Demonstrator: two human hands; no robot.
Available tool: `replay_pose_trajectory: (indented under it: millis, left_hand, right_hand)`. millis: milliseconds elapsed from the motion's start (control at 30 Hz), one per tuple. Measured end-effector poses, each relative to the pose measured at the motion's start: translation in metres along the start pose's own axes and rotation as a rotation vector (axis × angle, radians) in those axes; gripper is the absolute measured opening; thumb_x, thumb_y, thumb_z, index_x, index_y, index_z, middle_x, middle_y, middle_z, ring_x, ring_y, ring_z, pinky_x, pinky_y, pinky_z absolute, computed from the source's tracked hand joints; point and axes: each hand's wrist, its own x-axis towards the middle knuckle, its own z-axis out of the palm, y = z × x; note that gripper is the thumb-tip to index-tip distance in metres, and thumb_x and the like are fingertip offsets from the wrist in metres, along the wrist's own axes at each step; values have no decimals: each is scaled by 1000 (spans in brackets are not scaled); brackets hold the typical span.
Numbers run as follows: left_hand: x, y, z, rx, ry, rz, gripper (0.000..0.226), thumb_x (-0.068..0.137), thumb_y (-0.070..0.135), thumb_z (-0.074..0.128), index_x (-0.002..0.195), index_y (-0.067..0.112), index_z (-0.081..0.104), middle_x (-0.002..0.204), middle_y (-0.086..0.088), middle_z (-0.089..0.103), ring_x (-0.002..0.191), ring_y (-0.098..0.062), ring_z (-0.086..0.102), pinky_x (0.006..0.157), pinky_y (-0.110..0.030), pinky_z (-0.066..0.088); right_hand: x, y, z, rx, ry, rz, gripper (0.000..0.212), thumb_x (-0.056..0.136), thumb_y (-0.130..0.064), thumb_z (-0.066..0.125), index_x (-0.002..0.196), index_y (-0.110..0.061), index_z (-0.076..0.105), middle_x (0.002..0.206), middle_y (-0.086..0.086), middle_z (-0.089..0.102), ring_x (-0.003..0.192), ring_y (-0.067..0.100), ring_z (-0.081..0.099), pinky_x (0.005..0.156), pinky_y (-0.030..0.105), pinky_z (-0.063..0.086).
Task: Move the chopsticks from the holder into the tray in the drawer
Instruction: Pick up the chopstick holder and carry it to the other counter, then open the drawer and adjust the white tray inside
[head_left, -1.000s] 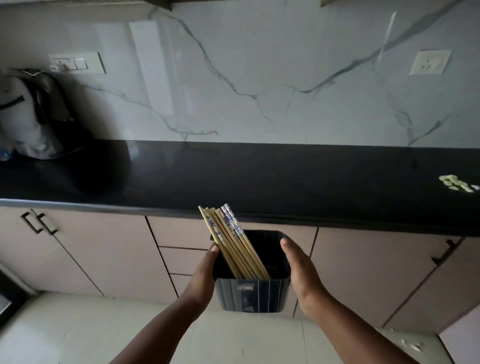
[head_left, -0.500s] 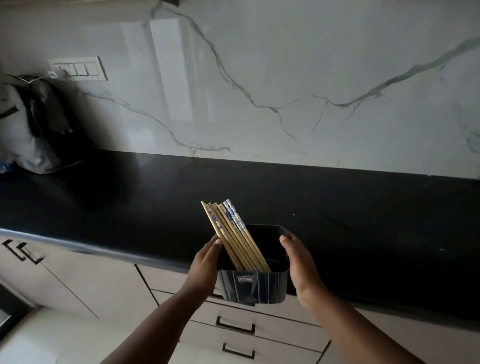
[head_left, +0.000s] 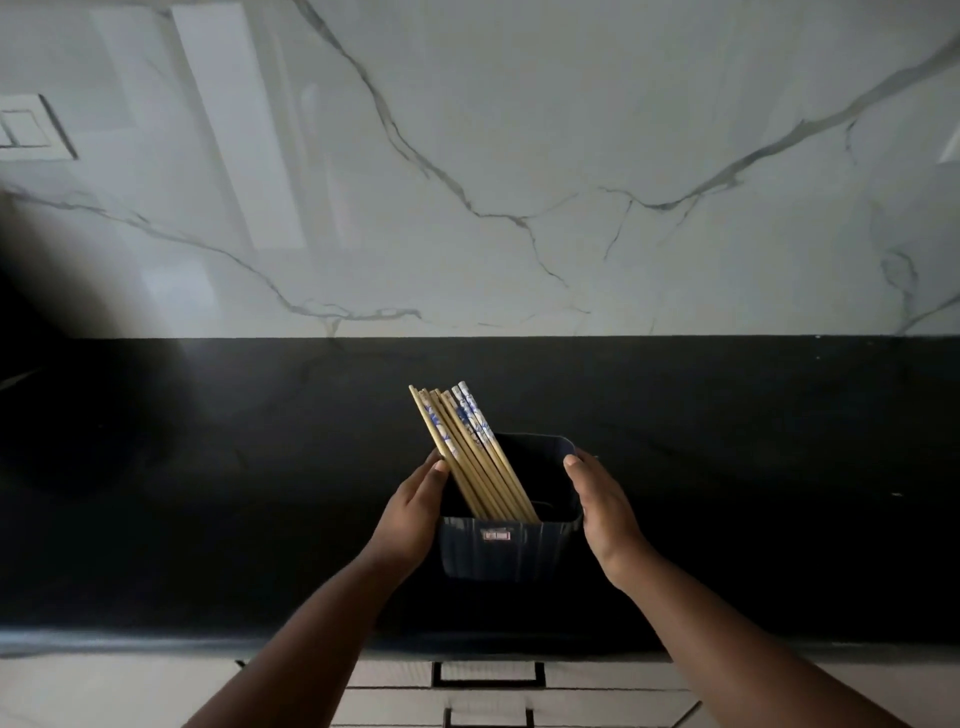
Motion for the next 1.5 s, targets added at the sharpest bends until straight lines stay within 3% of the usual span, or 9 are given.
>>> replay_pose_trajectory:
  millis: [100,200,333,500,667,800,1000,1200,1500]
  left_hand:
    - [21,6,-9,13,-33,-27,39,101,38,36,137,27,48,131,-1,59,121,-17,56,107,-44,40]
    - [33,6,-13,53,-40,-17,38,102,38,34,136,27,49,133,1,58,124,-15,53,111,-44,36]
    - [34,2,-11,23,-16,22,43,100,41,38,141,27,44,133,4,57,128,-15,50,108,-38,37]
    - [13,-18,-16,70,75,100,74,85,74,31,150,40,16,159,10,21,141,-1,20,111,-21,20]
    - [-19,-58,-45,896,32,317,80,86,78,10,150,35,-11,159,10,-15,144,-6,-23,118,-34,-11]
    - [-43,-82,-60,1310,17,244,86,82,77,-5,150,24,-15,157,-1,-26,140,-17,-35,111,-34,-26]
    - [-49,-93,-65,1433,-16,108,87,80,77,-6,150,27,-9,161,-1,-11,145,-20,-20,118,-41,-13]
    - [-46,-97,-66,1447,17,102,85,82,79,3,152,32,1,162,3,-3,148,-18,-8,120,-40,-5]
    - [-45,-95,-66,1392,44,120,83,81,81,9,152,38,5,161,8,0,148,-12,-7,120,-38,-2]
  right_hand:
    - [15,-3,6,-58,33,-14,32,100,-28,47,129,-17,56,125,-5,59,119,9,51,98,22,36]
    - [27,-11,6,-141,9,0,18,101,-29,46,112,-32,60,113,-13,62,107,3,56,86,12,39]
    - [32,-18,-1,-338,32,20,45,100,-44,41,136,-19,53,136,-1,55,123,8,47,97,20,30]
    - [-8,5,-10,-400,199,-41,50,97,-52,35,133,-22,52,131,-2,56,121,9,48,95,22,32]
    - [-81,52,-17,-698,157,-425,30,96,-44,48,107,-21,64,98,-12,64,93,5,60,78,18,47]
    - [-122,86,-11,-1023,-161,-640,12,91,-28,55,92,-21,65,88,-6,61,81,11,55,72,25,45]
    - [-135,143,2,-1251,-517,-575,22,87,-20,54,108,-17,62,107,-2,63,97,17,60,83,29,51]
    - [-124,188,24,-1442,-558,-391,61,95,-11,43,150,-2,20,156,17,25,143,33,24,120,39,14]
    - [-105,182,40,-1443,-389,-308,30,91,-4,49,120,-9,55,119,8,59,107,27,56,92,34,41]
